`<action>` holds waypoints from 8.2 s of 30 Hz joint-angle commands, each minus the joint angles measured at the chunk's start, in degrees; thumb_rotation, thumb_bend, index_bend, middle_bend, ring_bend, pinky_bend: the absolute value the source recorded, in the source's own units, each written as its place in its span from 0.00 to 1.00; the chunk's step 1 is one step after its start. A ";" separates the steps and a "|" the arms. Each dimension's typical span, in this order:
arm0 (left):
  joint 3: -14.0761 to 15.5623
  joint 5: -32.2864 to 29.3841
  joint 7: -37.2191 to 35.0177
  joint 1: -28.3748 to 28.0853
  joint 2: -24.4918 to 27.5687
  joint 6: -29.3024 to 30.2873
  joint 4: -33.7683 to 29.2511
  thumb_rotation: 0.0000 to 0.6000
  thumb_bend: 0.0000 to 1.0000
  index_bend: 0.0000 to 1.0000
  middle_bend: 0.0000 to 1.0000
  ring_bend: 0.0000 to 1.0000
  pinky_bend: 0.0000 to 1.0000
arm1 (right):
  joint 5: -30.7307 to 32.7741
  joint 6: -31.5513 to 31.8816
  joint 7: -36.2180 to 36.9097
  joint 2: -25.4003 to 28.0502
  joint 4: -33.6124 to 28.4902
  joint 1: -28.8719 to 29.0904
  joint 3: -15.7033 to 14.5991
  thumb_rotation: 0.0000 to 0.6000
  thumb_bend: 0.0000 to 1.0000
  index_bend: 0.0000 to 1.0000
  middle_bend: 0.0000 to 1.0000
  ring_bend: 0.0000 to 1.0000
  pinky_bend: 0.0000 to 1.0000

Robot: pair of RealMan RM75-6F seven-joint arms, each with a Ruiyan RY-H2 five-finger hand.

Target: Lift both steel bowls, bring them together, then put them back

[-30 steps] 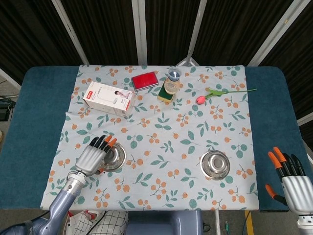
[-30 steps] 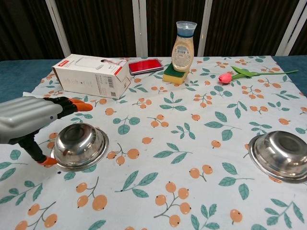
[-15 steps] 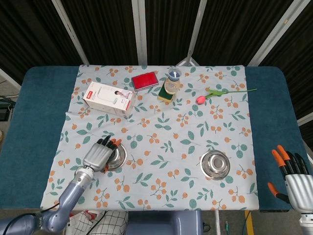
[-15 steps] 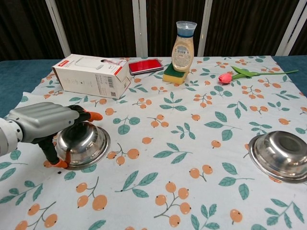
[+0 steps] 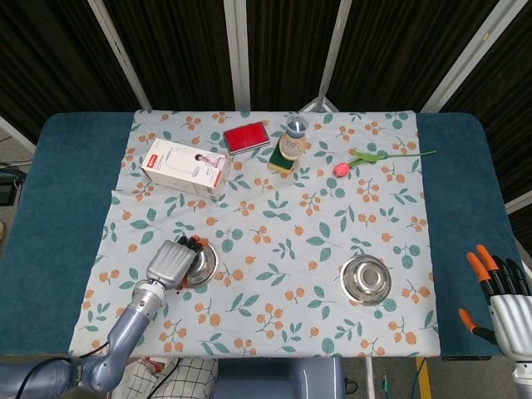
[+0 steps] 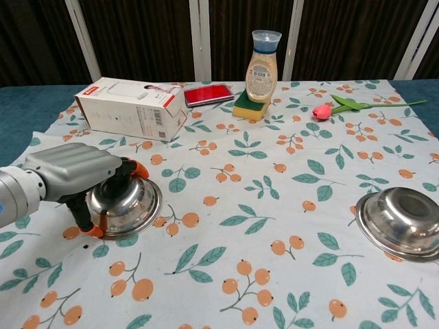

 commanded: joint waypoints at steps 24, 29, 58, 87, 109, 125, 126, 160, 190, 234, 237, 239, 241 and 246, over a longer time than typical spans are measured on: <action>-5.01 21.91 -36.96 -1.31 14.45 6.20 1.08 1.00 0.37 0.47 0.60 0.50 0.72 | 7.97 -27.41 -19.80 -9.65 -5.33 17.49 3.63 1.00 0.31 0.00 0.00 0.00 0.01; -5.05 20.63 -37.24 -2.33 13.69 4.95 3.46 1.00 0.38 0.47 0.60 0.50 0.72 | 13.49 -32.03 -27.44 -12.34 -7.02 20.33 3.83 1.00 0.31 0.00 0.00 0.00 0.03; -3.22 18.72 -34.39 -3.85 12.27 4.63 5.34 1.00 0.38 0.47 0.60 0.50 0.72 | 23.04 -33.73 -32.73 -12.10 -7.51 23.88 0.35 1.00 0.31 0.00 0.00 0.01 0.12; -2.35 17.53 -35.19 -4.60 11.26 4.06 7.78 1.00 0.38 0.48 0.60 0.50 0.72 | 23.78 -29.13 -35.09 -16.83 -3.19 25.24 -0.84 1.00 0.31 0.92 0.83 0.89 0.99; -1.84 29.84 -57.30 -4.84 6.26 12.31 16.26 1.00 0.44 0.49 0.61 0.50 0.72 | 14.25 -21.34 12.57 -5.73 -7.98 23.29 8.70 1.00 0.35 1.00 0.99 1.00 1.00; -1.86 37.19 -73.57 -7.81 -2.71 20.18 28.39 1.00 0.44 0.48 0.61 0.50 0.72 | 19.07 -34.56 71.05 2.57 -6.36 25.18 17.63 1.00 0.36 1.00 0.99 1.00 1.00; -1.99 37.41 -74.02 -8.01 -3.38 20.68 29.10 1.00 0.43 0.48 0.61 0.50 0.72 | 19.17 -35.49 71.97 2.40 -6.15 25.51 17.64 1.00 0.36 1.00 0.99 1.00 1.00; -5.64 39.54 -85.60 -20.07 -25.69 30.67 56.69 1.00 0.43 0.49 0.62 0.51 0.72 | 26.94 -43.08 65.00 -0.95 -21.53 29.79 18.25 1.00 0.36 1.00 0.99 1.00 1.00; -2.94 39.42 -82.73 -20.74 -26.33 32.96 53.16 1.00 0.43 0.49 0.62 0.51 0.72 | 30.00 -40.93 56.12 -4.42 -33.27 28.02 16.78 1.00 0.36 1.00 0.99 1.00 1.00; -0.46 42.58 -75.50 -20.42 -21.63 35.33 45.60 1.00 0.46 0.50 0.63 0.51 0.72 | 23.34 -41.77 61.21 -2.83 -36.04 24.36 16.66 1.00 0.36 1.00 0.99 1.00 1.00; -0.43 42.65 -75.06 -20.47 -21.99 35.32 45.84 1.00 0.46 0.50 0.63 0.51 0.72 | 23.75 -41.35 60.02 -2.77 -36.87 24.35 16.51 1.00 0.36 1.00 0.99 1.00 1.00; -0.53 42.70 -74.84 -20.60 -22.20 35.41 46.04 1.00 0.46 0.50 0.63 0.51 0.72 | 23.76 -40.90 59.28 -2.55 -37.51 24.14 16.36 1.00 0.36 1.00 0.99 1.00 1.00; -0.72 42.59 -74.92 -20.78 -22.39 35.30 46.16 1.00 0.46 0.50 0.63 0.51 0.72 | 23.74 -40.41 58.70 -2.26 -38.20 23.87 16.26 1.00 0.36 1.00 0.99 1.00 1.00; -0.68 42.81 -74.27 -20.91 -22.32 35.43 46.63 1.00 0.46 0.50 0.63 0.51 0.72 | 23.66 -39.57 58.61 -1.51 -38.93 23.22 16.26 1.00 0.36 1.00 0.99 1.00 1.00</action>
